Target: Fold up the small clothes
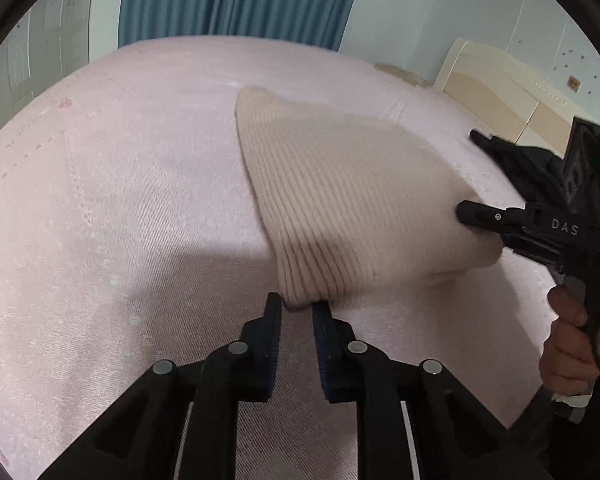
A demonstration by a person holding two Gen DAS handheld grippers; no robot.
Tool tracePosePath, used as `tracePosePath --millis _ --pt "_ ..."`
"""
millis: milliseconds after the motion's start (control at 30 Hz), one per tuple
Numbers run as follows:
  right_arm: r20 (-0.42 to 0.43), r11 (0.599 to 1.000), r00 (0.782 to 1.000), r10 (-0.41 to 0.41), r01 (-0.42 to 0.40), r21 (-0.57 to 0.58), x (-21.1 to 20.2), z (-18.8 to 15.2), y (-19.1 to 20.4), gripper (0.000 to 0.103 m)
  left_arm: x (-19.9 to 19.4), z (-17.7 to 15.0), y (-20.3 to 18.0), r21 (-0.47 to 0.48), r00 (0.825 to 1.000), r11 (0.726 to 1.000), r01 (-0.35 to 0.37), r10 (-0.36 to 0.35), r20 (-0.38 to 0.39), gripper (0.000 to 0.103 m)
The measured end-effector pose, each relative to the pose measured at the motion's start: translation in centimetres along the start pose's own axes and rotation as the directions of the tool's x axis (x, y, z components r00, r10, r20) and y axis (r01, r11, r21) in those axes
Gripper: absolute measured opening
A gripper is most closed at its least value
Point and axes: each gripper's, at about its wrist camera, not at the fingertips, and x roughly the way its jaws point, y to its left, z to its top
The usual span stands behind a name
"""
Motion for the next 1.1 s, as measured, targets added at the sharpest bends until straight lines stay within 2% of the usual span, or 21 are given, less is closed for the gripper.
tracePosePath --millis 33,67,167,300,367,400,433,467,533,600,700,767,800,900,933,1033,1100 --pt "0.000 1.000 1.000 0.021 -0.021 0.003 -0.2 -0.1 0.0 0.043 -0.3 -0.2 0.0 0.004 1.000 1.000 -0.014 0.014 0.009 0.027" --pt "-0.001 0.999 0.999 0.041 -0.041 0.002 -0.5 -0.3 0.0 0.046 -0.2 -0.4 -0.1 0.010 0.999 0.999 -0.041 0.041 0.006 0.030" --pt "-0.007 0.998 0.999 0.053 -0.053 -0.025 -1.2 -1.2 0.6 0.046 0.6 -0.5 -0.4 0.034 0.998 0.998 -0.055 0.055 -0.021 0.031" --pt "-0.003 0.997 0.999 0.048 -0.048 -0.058 -1.7 -2.1 1.2 0.046 1.0 0.0 -2.2 0.075 0.999 0.996 -0.047 0.048 -0.008 0.031" --pt "-0.005 0.997 0.999 0.040 -0.041 -0.072 -1.5 -2.2 1.5 0.046 1.1 0.2 -2.6 0.089 0.998 0.994 -0.066 0.065 0.010 0.031" --pt "-0.010 0.996 1.000 0.028 -0.029 -0.079 -1.3 -2.2 1.6 0.037 1.0 0.3 -2.6 0.088 0.998 0.994 -0.067 0.065 0.029 0.031" --pt "-0.015 0.996 1.000 0.014 -0.016 -0.083 -1.1 -2.3 1.6 0.015 0.8 0.5 -2.3 0.077 0.997 0.995 -0.060 0.057 0.046 0.026" --pt "-0.017 0.997 1.000 0.004 -0.005 -0.083 -1.1 -2.2 1.5 0.008 0.3 0.4 -2.2 0.064 0.997 0.996 -0.056 0.052 0.056 0.021" --pt "-0.002 0.999 1.000 -0.004 0.004 -0.054 -1.4 -1.9 0.5 0.008 0.0 0.5 -0.8 0.015 0.998 0.999 -0.033 0.032 0.048 0.015" --pt "-0.020 1.000 0.999 -0.025 0.025 -0.008 -1.0 -1.8 -0.6 0.007 0.1 0.2 0.1 -0.016 1.000 1.000 -0.002 0.002 0.011 0.014" --pt "-0.057 0.999 0.998 -0.037 0.037 0.002 -0.4 -1.9 -0.9 0.007 -0.6 -0.4 0.1 -0.008 1.000 1.000 0.021 -0.021 0.010 0.014" --pt "-0.037 0.999 0.999 -0.029 0.028 -0.024 -1.1 -1.9 -0.4 0.014 -1.4 -0.6 0.3 -0.012 0.999 0.999 0.037 -0.037 0.025 0.015" --pt "-0.019 0.999 1.000 -0.021 0.020 -0.027 -1.5 -1.9 -0.3 0.015 -1.8 -0.6 0.4 -0.015 0.998 0.999 0.048 -0.047 0.035 0.018" --pt "0.062 0.999 0.998 -0.022 0.024 -0.030 -3.1 -1.7 -0.2 0.030 -2.8 0.0 1.1 -0.051 0.995 0.997 0.062 -0.058 0.083 0.036" --pt "0.081 0.999 0.996 -0.026 0.029 -0.033 -3.4 -1.7 -0.1 0.031 -3.1 0.3 1.4 -0.064 0.992 0.995 0.075 -0.068 0.104 0.040" --pt "0.165 0.995 0.984 -0.064 0.074 -0.060 -4.3 -1.2 0.6 0.031 -2.6 2.1 1.2 -0.069 0.985 0.992 0.104 -0.094 0.142 0.041" --pt "0.190 0.993 0.979 -0.077 0.091 -0.069 -4.3 -0.4 1.1 0.031 -1.3 3.7 0.4 -0.051 0.988 0.995 0.082 -0.074 0.136 0.041"
